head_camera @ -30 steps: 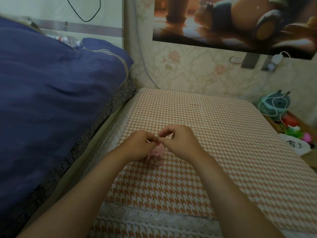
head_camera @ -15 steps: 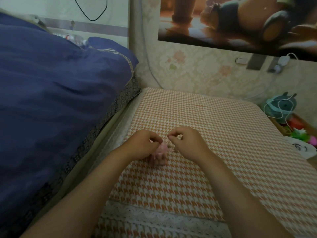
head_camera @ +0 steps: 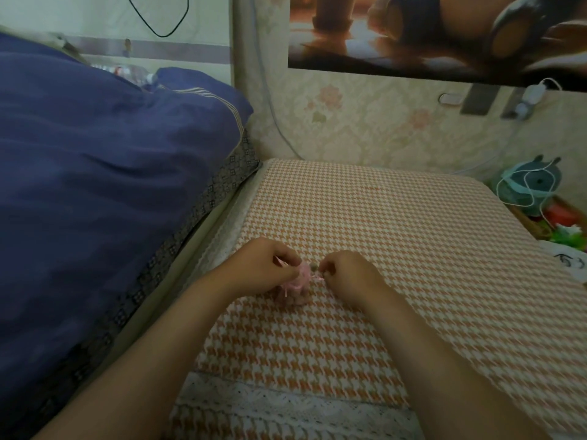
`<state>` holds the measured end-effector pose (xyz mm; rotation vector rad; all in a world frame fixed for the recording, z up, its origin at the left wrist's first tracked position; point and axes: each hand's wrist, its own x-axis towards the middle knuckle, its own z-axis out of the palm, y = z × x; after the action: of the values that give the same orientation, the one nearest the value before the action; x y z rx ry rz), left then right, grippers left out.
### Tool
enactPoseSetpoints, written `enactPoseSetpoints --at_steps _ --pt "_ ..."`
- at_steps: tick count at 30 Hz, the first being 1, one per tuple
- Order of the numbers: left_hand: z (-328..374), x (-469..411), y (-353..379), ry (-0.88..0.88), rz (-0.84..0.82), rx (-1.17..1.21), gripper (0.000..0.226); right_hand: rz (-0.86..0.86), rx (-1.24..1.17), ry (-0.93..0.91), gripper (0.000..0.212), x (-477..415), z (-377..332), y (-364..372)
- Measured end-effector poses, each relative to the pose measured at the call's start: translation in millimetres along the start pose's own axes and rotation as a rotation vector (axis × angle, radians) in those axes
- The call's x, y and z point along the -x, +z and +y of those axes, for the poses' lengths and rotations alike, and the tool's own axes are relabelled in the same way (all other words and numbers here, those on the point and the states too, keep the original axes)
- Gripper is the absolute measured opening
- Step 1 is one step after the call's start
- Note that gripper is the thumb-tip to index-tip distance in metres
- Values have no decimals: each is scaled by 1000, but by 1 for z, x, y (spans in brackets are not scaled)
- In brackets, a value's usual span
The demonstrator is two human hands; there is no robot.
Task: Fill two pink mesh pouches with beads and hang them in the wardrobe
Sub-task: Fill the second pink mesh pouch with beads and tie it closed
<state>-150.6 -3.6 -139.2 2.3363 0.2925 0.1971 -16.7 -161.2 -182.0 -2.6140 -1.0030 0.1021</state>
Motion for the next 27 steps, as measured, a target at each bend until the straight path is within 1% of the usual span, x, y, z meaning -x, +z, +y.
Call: enactPoseSetpoints --at_steps 2,4,7,10,13,16,21,22,24,27 --pt "-1 0 0 -7 -11 7 24 9 -16 2 20 -1 1 -1" --pt "-2 0 -1 -9 -14 -5 26 65 -71 7 19 -2 -2 -7" --pt "-1 -1 -2 -16 -27 -16 26 190 -263 -32 14 -2 -11 -24" --pt "0 0 -2 -22 -40 -8 25 246 -403 -108 12 5 -24 -40" --pt "-1 0 -2 -15 -34 -28 24 218 -430 -178 8 14 -36 -48" --pt "-3 0 -2 -4 -30 -26 21 152 -369 -224 8 21 -41 -46" --pt "-4 1 -2 11 -28 27 15 95 -279 -276 18 27 -46 -39" --pt "-5 1 -2 10 -32 35 15 87 -283 -278 19 27 -47 -39" --pt "-6 0 -2 -1 -40 57 17 69 -317 -265 13 25 -45 -39" --pt "-8 -1 -2 -32 -39 64 22 99 -345 -218 13 17 -38 -34"
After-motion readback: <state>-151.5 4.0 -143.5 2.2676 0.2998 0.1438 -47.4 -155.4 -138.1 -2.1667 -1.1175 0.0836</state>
